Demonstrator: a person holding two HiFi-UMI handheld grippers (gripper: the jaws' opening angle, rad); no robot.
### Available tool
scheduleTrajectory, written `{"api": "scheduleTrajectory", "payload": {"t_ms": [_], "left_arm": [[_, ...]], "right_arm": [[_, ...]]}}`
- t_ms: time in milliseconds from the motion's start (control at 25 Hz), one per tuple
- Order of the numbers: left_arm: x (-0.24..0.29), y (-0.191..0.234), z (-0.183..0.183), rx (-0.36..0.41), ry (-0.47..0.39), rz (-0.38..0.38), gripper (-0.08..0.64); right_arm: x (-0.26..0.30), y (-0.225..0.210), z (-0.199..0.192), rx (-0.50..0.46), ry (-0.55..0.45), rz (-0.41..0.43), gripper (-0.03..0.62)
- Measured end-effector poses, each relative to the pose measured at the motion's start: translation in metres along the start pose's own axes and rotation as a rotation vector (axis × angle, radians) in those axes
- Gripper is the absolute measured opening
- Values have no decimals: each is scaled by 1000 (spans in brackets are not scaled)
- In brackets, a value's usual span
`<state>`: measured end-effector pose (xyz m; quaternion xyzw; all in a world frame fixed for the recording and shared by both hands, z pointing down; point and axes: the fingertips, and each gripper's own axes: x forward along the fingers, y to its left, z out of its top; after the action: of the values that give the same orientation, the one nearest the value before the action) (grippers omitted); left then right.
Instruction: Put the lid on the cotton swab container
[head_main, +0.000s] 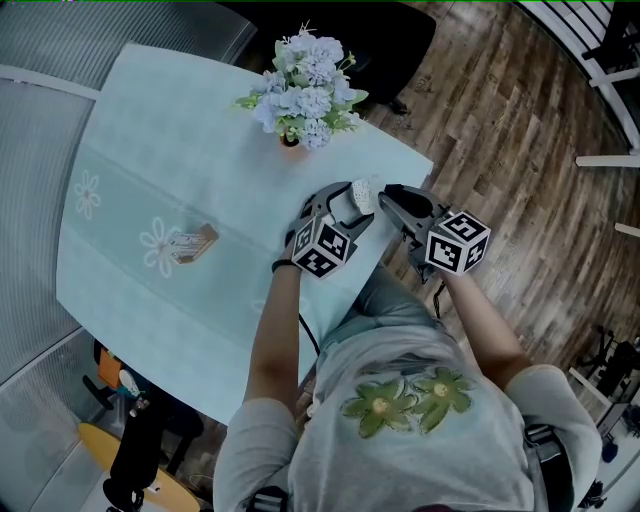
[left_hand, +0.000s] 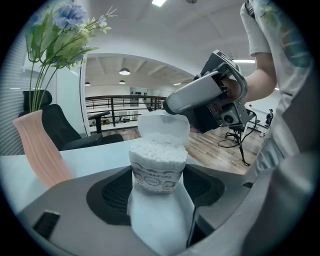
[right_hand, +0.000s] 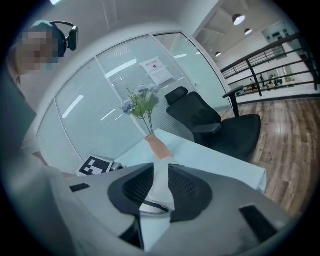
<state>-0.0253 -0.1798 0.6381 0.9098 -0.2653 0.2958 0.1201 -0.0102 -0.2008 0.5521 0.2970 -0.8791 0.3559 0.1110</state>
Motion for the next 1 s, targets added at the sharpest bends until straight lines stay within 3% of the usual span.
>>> {"api": "scheduleTrajectory", "payload": {"t_ms": [1000], "left_arm": [[3, 2, -3, -1, 6, -4, 314]], "right_arm": [[12, 8, -4, -231, 83, -164, 92]]}}
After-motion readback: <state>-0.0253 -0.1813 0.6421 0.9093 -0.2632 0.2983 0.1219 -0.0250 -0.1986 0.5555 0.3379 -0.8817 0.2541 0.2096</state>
